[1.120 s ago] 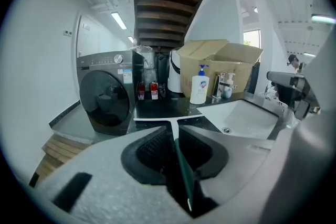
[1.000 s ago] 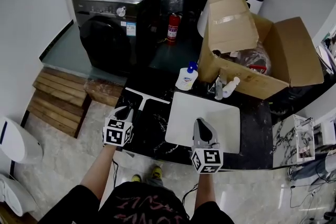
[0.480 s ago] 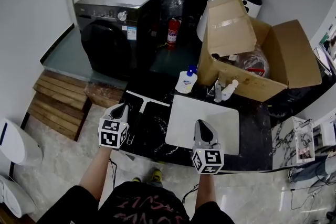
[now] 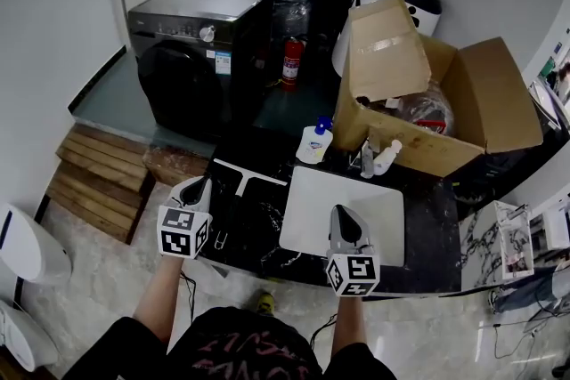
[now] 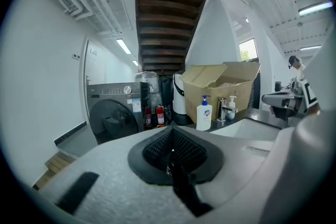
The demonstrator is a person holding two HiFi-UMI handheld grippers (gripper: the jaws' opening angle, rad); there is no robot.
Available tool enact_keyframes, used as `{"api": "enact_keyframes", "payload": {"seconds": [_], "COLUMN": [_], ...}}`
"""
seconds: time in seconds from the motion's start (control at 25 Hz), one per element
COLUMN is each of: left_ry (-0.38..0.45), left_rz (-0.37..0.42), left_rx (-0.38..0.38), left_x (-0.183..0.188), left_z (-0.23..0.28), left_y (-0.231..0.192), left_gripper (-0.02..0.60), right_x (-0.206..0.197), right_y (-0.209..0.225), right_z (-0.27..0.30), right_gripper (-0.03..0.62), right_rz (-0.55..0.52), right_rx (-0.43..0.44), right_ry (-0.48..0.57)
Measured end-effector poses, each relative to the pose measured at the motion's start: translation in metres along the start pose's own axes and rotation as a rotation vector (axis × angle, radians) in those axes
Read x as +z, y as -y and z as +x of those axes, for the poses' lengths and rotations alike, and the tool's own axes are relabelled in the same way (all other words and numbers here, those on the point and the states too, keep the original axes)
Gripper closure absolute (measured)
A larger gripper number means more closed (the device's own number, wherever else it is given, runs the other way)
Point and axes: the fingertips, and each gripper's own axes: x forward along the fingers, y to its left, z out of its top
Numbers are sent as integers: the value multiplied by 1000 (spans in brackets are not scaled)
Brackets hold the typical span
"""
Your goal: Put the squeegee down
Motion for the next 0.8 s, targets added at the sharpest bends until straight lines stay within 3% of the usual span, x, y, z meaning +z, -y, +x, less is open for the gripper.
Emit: {"api": "enact_keyframes", "payload": {"seconds": [0.8], "left_ry": [104], "left_rz": [5], "left_rx": [10], "left_x": [29], "left_z": [-38], "left_y": [-5], "left_gripper": [580], "right_x": [7], "right_y": [-1], "right_z": [-2], "right_gripper": [585], "right_rz": [10], "right_rx": [6], "right_ry": [-1]}}
